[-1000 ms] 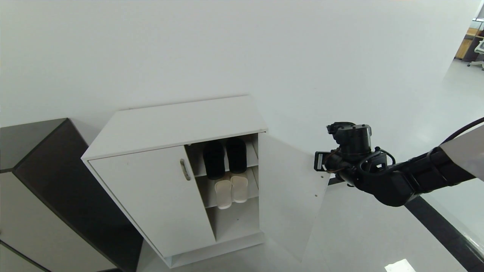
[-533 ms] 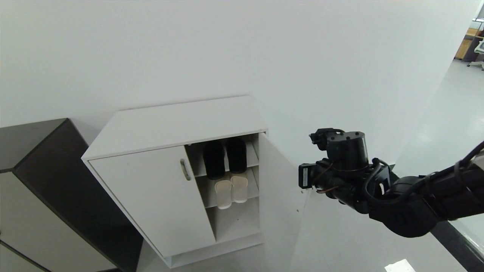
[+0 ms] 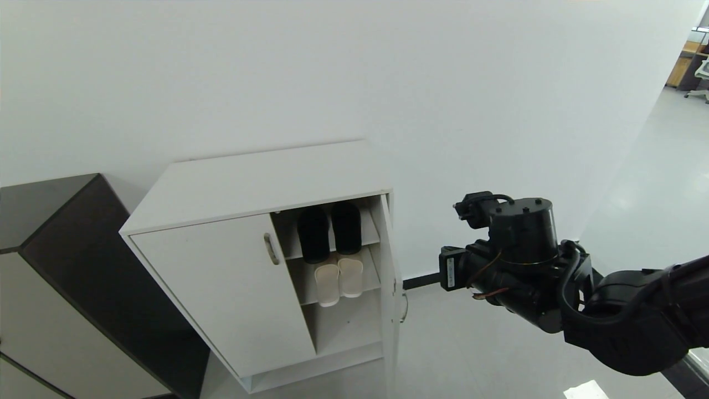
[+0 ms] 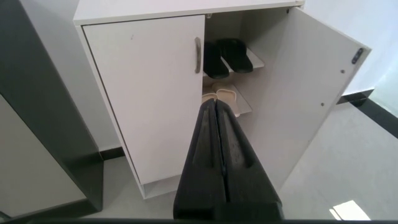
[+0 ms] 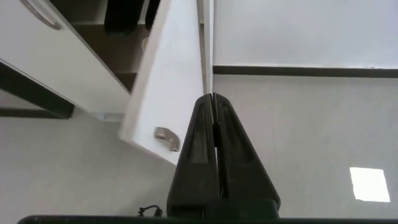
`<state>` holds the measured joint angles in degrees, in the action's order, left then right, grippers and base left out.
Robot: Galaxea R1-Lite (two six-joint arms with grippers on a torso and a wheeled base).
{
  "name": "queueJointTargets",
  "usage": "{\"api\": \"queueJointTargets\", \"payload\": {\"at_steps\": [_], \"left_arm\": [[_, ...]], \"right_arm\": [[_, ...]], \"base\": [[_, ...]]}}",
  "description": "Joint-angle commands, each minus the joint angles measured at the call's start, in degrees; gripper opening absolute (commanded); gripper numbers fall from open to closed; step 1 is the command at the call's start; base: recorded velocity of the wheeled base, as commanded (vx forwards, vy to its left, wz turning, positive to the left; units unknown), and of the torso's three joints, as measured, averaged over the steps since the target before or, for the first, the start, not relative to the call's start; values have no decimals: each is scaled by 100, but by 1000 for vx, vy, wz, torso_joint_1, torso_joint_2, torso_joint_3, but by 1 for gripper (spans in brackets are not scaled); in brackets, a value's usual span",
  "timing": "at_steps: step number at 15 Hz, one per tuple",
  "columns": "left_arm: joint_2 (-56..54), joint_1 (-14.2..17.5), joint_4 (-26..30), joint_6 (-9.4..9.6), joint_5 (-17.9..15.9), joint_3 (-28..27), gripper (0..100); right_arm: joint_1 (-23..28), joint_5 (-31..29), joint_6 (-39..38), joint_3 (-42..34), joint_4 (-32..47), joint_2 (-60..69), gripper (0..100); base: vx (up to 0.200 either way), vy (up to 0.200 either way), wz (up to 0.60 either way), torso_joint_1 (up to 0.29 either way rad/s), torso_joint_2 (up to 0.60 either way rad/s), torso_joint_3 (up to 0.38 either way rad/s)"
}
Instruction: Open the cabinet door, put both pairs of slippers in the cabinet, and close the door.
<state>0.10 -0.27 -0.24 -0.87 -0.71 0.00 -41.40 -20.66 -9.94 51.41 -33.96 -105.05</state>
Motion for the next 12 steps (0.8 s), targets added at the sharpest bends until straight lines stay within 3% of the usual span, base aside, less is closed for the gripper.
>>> {"api": "queueJointTargets", "payload": {"at_steps": [1,2,8,12], "left_arm": [[-1,0,-2,-1,0,0,0],[-1,0,-2,-1,0,0,0],[-1,0,-2,-1,0,0,0],[-1,0,7,-10,0,0,0]], "right_arm": [[-17,1,0,-8,-5,37,0],[-26,1,0,-8,-5,37,0],[-44,10,0,-26,4,28,0],[79,89,88,-175,-5,54,0]], "base": [[0,0,0,0,0,0],[0,0,0,0,0,0],[0,0,600,3,6,5],[0,0,0,0,0,0]]}}
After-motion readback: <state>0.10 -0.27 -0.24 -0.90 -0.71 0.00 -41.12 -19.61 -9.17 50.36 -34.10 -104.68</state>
